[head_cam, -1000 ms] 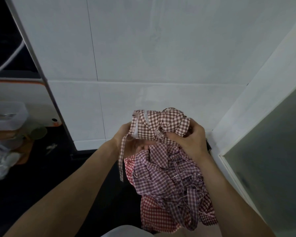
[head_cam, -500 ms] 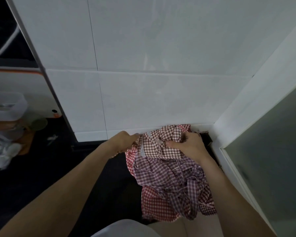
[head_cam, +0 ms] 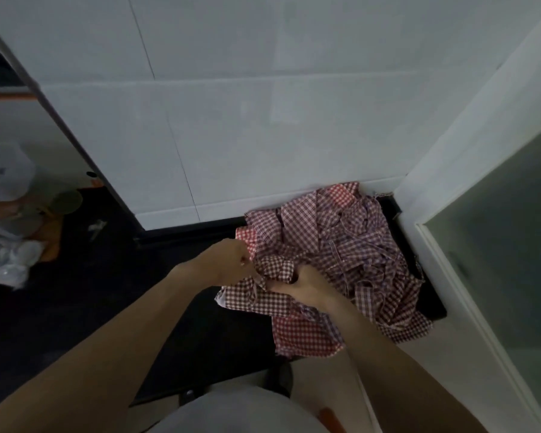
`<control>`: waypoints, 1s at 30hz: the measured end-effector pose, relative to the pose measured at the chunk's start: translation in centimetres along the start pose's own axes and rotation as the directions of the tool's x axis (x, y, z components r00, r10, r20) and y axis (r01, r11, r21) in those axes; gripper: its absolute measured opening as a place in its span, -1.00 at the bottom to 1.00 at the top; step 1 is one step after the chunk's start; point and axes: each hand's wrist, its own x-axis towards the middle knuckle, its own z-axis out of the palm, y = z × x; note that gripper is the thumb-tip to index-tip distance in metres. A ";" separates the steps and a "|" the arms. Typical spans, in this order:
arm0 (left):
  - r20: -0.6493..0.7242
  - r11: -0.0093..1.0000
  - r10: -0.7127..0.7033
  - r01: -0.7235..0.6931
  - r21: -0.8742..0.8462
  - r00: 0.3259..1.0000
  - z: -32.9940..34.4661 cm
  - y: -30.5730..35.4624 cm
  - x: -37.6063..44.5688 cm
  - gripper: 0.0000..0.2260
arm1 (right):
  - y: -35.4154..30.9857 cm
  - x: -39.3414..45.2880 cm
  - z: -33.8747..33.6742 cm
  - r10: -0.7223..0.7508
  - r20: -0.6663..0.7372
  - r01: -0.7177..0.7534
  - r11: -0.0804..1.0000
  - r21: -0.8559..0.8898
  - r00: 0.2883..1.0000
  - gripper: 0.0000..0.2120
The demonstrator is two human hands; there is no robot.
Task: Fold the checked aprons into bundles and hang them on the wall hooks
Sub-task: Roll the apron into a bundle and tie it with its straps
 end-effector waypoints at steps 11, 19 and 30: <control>-0.017 0.970 -0.087 0.081 -0.230 0.996 6.2 -6.0 -1.8 -0.70 | -1.3 1.3 7.3 0.161 0.206 -0.127 0.977 -0.169 0.965 -0.20; -0.126 0.973 -0.066 0.036 -0.226 0.990 10.0 -6.2 -0.5 -0.86 | -3.8 0.3 8.9 0.020 0.029 -0.015 0.983 -0.181 0.999 -0.33; -0.001 0.984 -0.120 0.119 -0.130 0.993 11.5 -5.7 1.4 -0.71 | -4.9 0.5 4.1 0.031 0.247 0.106 0.845 -0.523 0.968 -0.65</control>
